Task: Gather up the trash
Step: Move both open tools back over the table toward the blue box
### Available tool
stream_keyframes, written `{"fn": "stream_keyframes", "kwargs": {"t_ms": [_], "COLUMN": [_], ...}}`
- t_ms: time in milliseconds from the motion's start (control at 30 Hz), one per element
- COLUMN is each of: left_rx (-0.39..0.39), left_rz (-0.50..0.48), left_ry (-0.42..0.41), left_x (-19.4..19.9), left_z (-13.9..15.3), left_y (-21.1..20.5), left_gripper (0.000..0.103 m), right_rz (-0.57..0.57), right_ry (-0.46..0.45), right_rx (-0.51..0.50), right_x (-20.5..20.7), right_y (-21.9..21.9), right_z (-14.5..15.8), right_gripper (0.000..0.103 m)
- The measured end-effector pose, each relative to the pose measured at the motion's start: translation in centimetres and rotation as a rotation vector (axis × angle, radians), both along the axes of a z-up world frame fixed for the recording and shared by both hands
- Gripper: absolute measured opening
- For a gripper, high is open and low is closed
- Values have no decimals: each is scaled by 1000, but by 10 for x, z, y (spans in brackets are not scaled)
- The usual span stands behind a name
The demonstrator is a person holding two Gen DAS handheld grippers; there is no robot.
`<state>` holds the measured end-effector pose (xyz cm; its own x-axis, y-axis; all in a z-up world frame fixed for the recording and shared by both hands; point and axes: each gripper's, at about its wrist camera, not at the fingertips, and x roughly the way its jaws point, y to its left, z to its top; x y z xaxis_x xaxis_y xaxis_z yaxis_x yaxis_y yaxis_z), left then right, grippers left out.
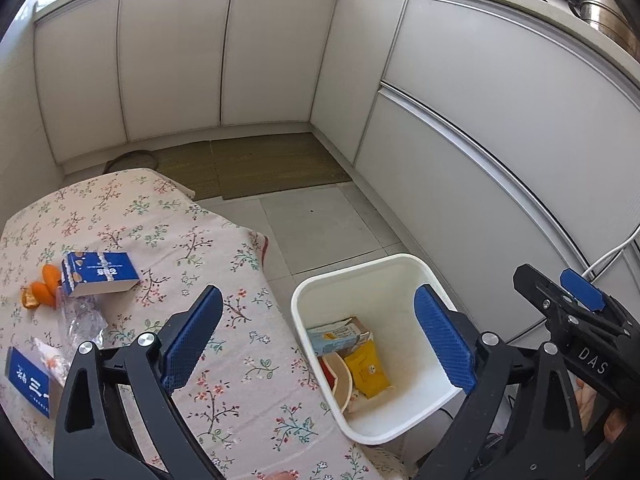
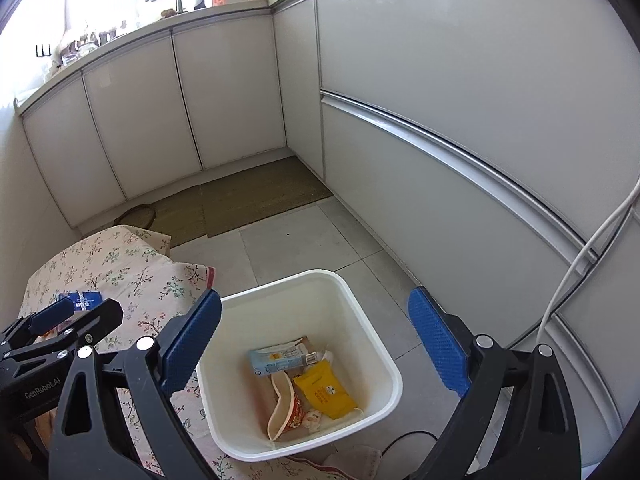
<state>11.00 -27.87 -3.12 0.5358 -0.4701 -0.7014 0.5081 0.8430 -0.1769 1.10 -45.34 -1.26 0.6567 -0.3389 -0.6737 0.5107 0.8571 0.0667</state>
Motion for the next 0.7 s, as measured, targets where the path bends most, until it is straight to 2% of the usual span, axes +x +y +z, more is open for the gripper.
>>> {"fn": "stream_keyframes", "kwargs": {"t_ms": [233, 700], "left_rx": [7, 36], "left_rz": [88, 261], "left_ry": [18, 42], "left_x": [13, 35], "left_z": [4, 6], "left_y": [31, 114], "left_gripper": [94, 94], "right_rz": [39, 190], "right_ry": [2, -7], "right_rx": [-87, -79], "right_x": [19, 71], "right_y": [30, 102], "right_z": [3, 2], "right_gripper": [93, 94]}}
